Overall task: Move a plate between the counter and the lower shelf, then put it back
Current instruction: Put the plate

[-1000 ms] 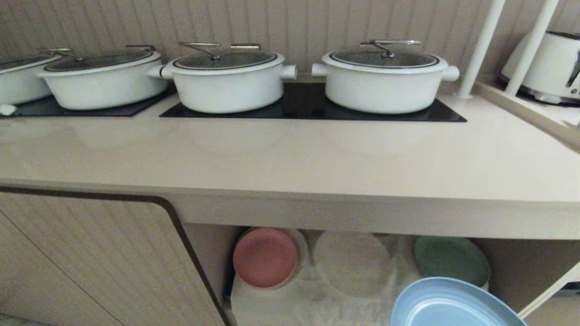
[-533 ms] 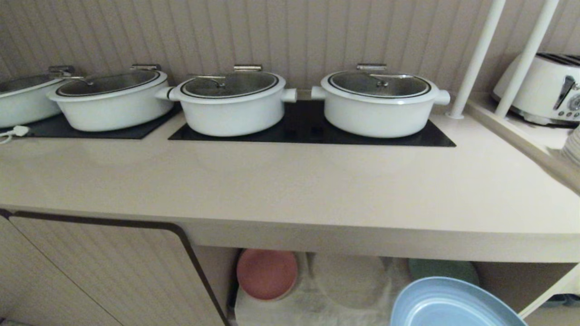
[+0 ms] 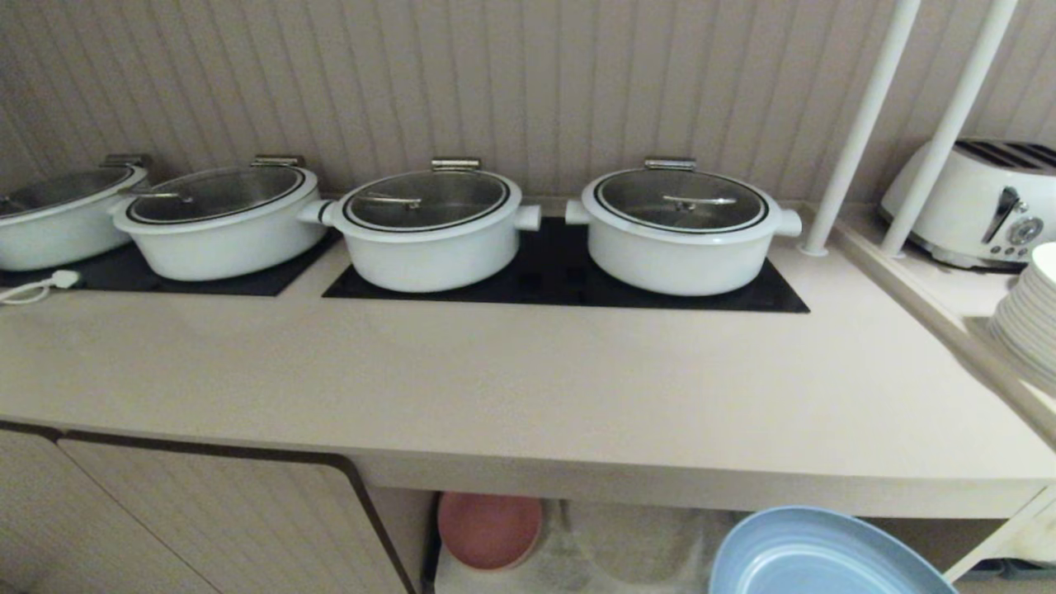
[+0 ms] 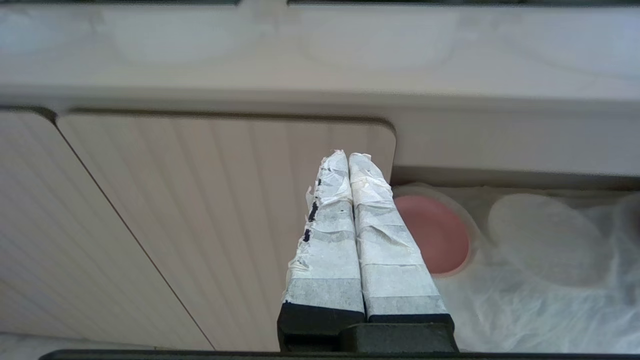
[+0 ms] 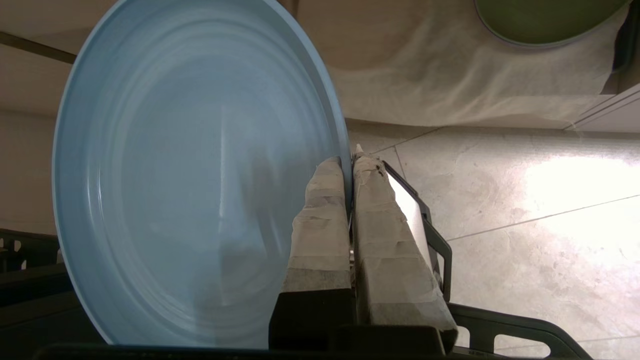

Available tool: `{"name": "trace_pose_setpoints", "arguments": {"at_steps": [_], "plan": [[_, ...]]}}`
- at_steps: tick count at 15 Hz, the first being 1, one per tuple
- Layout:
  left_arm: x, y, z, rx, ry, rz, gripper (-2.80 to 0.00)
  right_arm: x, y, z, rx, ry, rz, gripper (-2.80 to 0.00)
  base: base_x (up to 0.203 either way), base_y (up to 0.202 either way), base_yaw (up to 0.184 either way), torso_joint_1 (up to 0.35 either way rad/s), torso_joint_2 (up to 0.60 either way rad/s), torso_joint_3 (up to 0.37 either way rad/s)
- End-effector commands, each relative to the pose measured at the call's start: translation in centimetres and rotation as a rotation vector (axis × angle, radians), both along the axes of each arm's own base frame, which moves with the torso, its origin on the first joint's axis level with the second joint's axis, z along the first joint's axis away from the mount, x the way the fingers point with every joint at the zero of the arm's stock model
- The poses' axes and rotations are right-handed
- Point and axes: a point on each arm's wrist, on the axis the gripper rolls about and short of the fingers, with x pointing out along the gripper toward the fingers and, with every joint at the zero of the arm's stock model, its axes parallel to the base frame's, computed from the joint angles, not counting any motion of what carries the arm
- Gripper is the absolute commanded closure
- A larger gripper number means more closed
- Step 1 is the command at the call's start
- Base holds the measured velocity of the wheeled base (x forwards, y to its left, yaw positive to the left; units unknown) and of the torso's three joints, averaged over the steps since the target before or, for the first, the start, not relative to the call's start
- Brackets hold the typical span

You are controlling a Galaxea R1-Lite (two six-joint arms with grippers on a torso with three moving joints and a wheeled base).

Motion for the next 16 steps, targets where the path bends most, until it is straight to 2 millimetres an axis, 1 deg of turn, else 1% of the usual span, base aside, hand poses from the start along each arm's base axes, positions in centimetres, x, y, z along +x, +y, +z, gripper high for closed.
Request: {"name": "trace_pose_setpoints", "arguments": {"at_steps": [1,11,16], "plan": [[0.0,0.0,0.0,0.0,0.0,0.0,0.0,-0.01,0.01,-0.02,0.003,0.003,0.001,0.0,0.0,0.0,0.0,0.251,-0.5,-0.269],[0.0,0.0,0.0,0.0,0.0,0.0,0.0,0.05,0.01,0.14,0.003,-0.003,0.001,0.0,0.0,0.0,0.0,0.17,-0.34,-0.178],[0.0,0.0,0.0,0.0,0.0,0.0,0.0,0.09,0.01,0.25,0.003,-0.007,0.001,0.0,0.0,0.0,0.0,0.0,0.0,0.0]]}}
